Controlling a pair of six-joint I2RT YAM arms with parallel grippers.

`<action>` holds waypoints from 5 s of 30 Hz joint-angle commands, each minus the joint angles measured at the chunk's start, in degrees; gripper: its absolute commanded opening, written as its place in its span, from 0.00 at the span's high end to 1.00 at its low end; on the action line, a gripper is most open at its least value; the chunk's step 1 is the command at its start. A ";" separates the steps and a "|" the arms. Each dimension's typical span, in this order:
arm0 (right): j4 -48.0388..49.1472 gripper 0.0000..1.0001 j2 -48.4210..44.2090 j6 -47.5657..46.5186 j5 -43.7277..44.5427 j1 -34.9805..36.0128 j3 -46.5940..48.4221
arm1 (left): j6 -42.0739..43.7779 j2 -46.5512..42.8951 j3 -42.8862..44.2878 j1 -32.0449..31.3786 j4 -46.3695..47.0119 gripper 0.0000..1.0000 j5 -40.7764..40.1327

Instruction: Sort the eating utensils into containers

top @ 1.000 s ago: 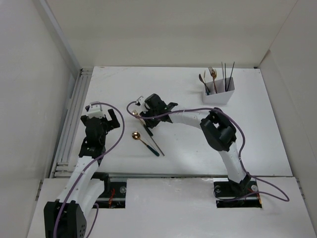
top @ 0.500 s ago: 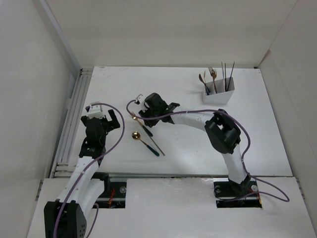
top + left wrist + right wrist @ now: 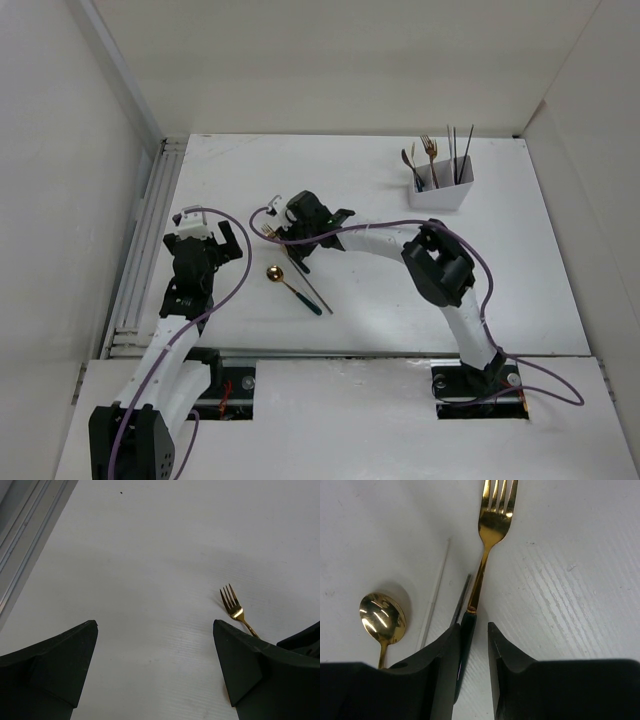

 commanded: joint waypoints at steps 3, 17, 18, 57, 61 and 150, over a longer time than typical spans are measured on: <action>-1.76 0.69 1.55 -0.78 3.76 0.45 2.25 | -0.58 -1.03 -0.43 0.14 2.61 0.00 0.01; -9.24 0.83 -2.47 0.54 15.19 -2.01 -3.19 | -0.58 -1.03 -0.43 0.14 2.61 0.00 0.53; -8.63 0.85 -3.10 0.02 14.67 -2.01 -4.33 | -0.58 -1.03 -0.95 0.14 2.61 0.00 0.53; 1.91 1.00 -13.99 -4.21 -7.83 -19.22 -4.87 | -0.58 -1.56 -1.48 0.14 3.67 0.00 0.62; 6.40 1.00 -19.44 -2.90 -8.54 -24.84 -7.24 | -0.05 -1.56 -1.48 0.14 3.67 0.00 0.62; -4.50 0.58 -11.54 4.40 6.23 6.34 -9.96 | -7.26 -6.21 -0.34 2.77 0.77 0.00 -1.66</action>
